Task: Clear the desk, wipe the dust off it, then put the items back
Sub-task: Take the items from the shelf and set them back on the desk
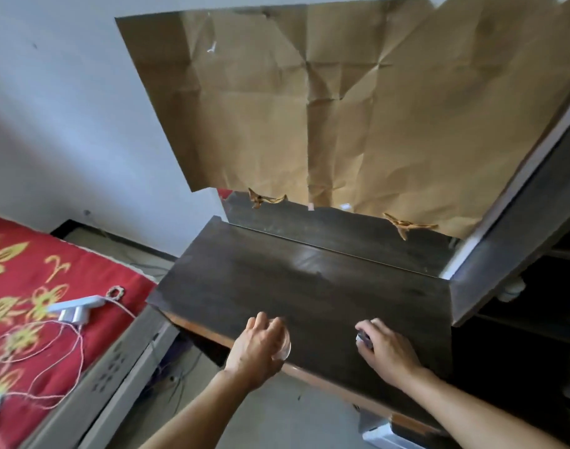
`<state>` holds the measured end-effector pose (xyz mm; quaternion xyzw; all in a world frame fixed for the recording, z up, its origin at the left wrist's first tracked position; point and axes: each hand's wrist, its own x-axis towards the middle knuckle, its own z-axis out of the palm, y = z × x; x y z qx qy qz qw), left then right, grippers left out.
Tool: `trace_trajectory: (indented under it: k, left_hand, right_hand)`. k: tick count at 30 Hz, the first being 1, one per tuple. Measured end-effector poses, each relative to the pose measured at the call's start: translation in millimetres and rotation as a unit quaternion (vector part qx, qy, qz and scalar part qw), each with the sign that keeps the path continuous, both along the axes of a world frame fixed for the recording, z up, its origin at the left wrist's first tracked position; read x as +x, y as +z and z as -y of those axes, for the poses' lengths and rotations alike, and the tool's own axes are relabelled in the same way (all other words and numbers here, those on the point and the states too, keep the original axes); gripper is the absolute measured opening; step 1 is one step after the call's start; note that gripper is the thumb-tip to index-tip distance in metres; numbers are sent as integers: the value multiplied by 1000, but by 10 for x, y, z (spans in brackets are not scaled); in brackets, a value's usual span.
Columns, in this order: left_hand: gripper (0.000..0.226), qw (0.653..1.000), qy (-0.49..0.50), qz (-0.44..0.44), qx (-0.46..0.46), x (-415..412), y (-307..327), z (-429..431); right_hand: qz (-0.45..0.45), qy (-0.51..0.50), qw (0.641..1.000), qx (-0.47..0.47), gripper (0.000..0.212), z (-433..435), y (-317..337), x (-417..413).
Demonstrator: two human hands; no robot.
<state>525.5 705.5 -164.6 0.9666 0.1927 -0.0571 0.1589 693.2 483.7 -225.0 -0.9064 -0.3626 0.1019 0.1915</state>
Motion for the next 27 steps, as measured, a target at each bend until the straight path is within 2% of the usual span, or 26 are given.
trace_trajectory:
  k: [9,18,24,27]
  left_hand:
    - [52,998,63,1,-12,-112,-55,-1078]
    - [57,995,85,-52,-10,486,-237,-2280]
    - [51,995,86,-59,-10,920,-436,-2926]
    - [52,996,63,-58,-6,1182,-538,-3217]
  right_hand:
    - [-17,46,999,7,33,-1234,25,37]
    - [-85,36,996,17,43,-2672,-255,631]
    - [-61,46,997,29,37,-3471,-327,866]
    - [-74,46,996,25,41,-3833,-394,967]
